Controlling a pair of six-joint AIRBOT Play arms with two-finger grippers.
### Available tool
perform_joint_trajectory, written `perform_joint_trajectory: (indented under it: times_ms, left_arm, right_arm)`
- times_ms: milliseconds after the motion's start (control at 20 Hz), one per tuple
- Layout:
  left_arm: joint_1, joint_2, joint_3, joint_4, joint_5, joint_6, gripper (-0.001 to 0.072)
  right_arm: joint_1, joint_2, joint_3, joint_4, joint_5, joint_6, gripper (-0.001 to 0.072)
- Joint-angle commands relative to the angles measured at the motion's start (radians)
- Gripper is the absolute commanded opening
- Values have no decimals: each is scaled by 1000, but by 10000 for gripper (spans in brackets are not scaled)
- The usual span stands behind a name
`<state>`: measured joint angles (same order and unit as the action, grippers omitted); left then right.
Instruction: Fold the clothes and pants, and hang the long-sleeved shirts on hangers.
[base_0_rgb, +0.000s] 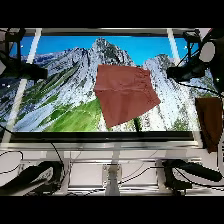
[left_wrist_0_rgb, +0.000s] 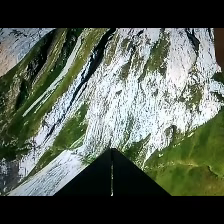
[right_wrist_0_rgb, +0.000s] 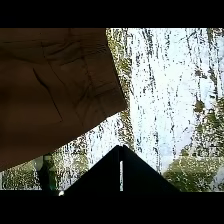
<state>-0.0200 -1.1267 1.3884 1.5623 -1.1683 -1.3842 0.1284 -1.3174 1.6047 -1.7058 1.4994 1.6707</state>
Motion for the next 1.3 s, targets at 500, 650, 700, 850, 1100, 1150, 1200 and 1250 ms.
perform_joint_trajectory:
  times_ms: [500,650,700,850,1100,1150,1200,1250]
  left_arm:
    - [1,-51,-1,-136,18,-16,9]
    - [-19,-104,-2,-249,-5,-23,17]
    - [-35,-115,-2,-264,-4,-23,16]
    - [-113,-111,-50,-270,-3,-75,17]
    - [-274,61,-480,-307,254,-119,16]
    - [-312,95,-563,-317,296,-116,16]
    - [-350,115,-624,-321,325,-116,20]
    - [-382,120,-660,-322,336,-116,158]
  right_arm:
    - [0,0,0,0,0,0,18]
    - [0,0,0,0,0,0,18]
    - [0,0,0,0,0,0,18]
    - [0,0,0,4,-2,0,18]
    - [0,0,0,-5,-55,-28,18]
    - [-4,0,0,-22,-95,-66,18]
    - [-11,0,0,-30,-126,-103,18]
    - [-19,0,0,-29,-141,-134,18]
